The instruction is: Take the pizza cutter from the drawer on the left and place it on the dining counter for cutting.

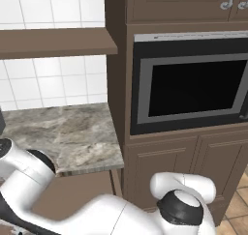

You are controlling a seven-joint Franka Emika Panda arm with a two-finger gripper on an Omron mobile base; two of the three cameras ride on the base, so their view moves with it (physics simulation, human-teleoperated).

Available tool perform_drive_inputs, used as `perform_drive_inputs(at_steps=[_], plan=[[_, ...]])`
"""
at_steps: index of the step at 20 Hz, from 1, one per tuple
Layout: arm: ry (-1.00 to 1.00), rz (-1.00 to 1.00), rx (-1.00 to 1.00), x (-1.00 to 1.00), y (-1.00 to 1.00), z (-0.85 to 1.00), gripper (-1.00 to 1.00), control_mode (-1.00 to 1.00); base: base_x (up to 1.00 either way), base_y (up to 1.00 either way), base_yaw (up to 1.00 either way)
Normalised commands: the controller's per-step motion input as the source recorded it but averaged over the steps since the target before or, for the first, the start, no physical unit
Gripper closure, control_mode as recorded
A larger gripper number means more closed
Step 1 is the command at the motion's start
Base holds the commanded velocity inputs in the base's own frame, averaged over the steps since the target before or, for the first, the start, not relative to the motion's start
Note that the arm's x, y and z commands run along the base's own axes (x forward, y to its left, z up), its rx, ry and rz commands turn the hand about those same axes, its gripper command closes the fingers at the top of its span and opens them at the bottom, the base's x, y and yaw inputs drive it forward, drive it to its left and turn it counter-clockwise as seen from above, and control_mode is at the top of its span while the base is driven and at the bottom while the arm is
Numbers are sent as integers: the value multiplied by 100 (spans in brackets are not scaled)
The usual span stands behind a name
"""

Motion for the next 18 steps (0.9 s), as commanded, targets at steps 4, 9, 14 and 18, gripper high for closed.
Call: perform_drive_inputs(at_steps=[4, 9, 14, 18], plan=[[25, -34, 20, 0, 2, -42, -100, -100, 0, 0, 0], [22, -30, 10, 8, 2, -29, -100, -100, 0, 0, 0], [8, -21, 3, 0, 0, -46, -100, -100, 0, 0, 0], [0, -7, 0, 0, 0, -15, -100, -100, 0, 0, 0]])
